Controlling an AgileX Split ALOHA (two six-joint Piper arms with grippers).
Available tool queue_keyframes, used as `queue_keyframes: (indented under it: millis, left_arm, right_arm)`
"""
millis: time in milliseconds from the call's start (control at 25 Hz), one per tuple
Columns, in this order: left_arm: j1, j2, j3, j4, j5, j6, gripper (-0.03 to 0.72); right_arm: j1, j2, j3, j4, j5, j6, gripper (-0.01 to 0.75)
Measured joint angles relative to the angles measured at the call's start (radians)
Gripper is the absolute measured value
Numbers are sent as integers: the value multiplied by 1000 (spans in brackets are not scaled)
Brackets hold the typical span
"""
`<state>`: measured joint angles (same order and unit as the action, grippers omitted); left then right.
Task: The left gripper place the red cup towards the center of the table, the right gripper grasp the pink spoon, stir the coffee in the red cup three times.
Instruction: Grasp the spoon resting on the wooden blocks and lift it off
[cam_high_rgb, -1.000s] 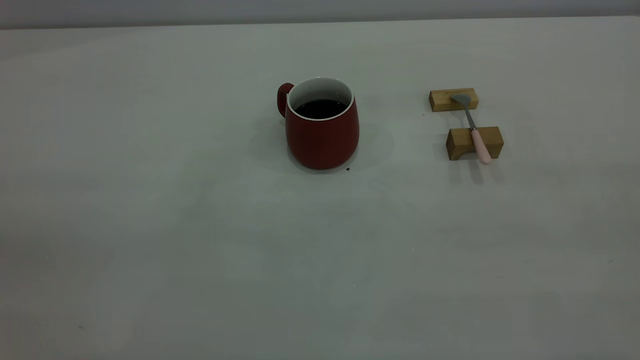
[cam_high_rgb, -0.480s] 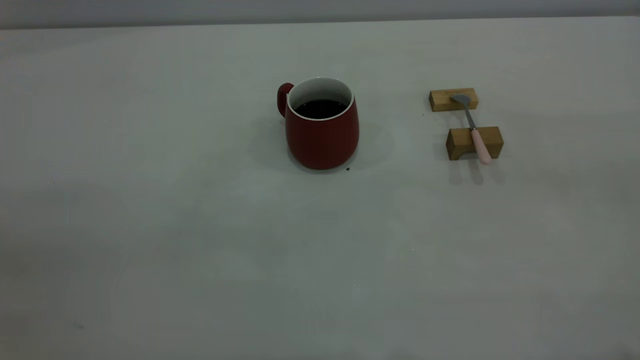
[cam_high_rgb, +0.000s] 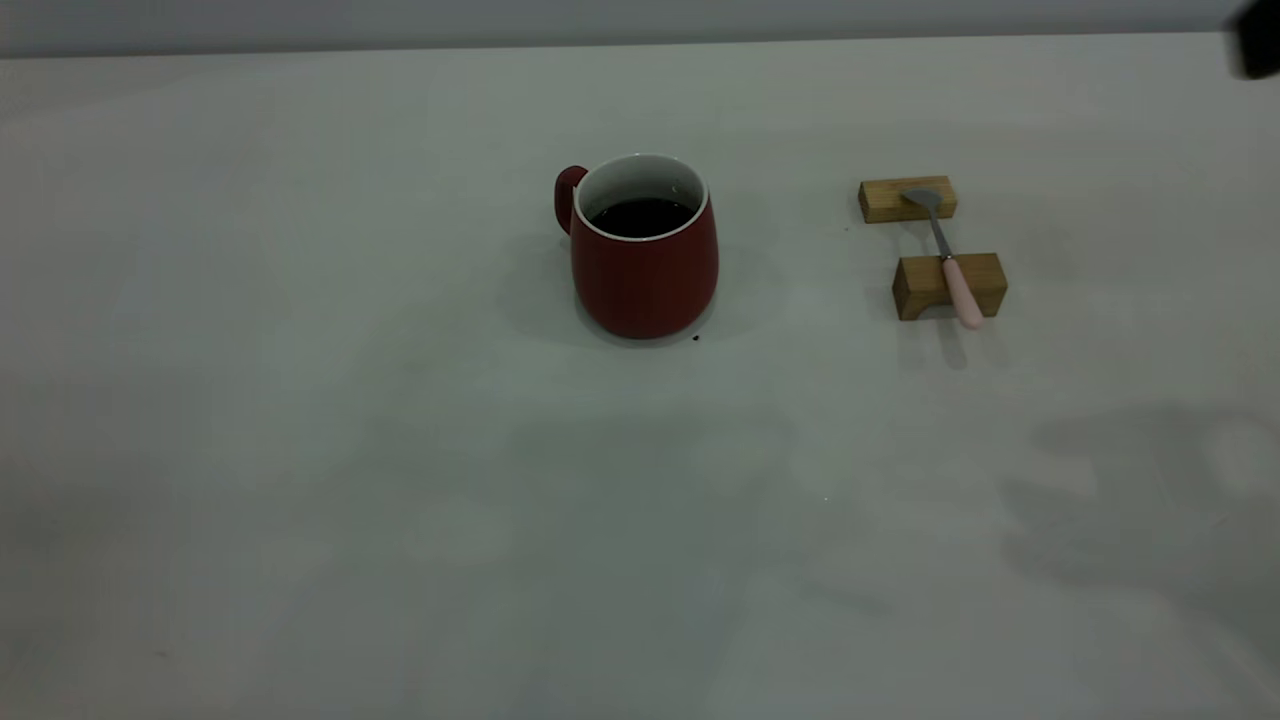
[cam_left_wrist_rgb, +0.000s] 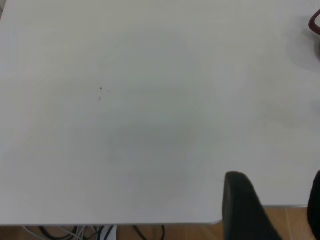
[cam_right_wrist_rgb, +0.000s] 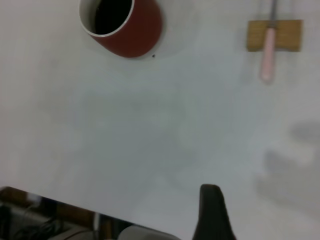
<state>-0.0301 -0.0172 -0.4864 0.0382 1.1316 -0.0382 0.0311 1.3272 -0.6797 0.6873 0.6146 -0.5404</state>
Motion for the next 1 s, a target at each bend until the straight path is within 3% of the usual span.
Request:
queue_keyframes:
  millis: [200,320,520,680,1000]
  left_arm:
    - [0,0,0,0,0,3,392]
    - [0,0,0,0,0,3,392]
    - [0,0,0,0,0,3,392]
    - [0,0,0,0,0,3,392]
    - [0,0,0,0,0,3,392]
  right_arm:
    - [100,278,-125,29,-45,-60,581]
    - [170,439,-225,-22,-68,14,581]
    - [189,671,-420,-219,-58,264,581]
    - [226,823,-597,-388,13,427,581]
    - [239,1012,-816,-531,142,540,581]
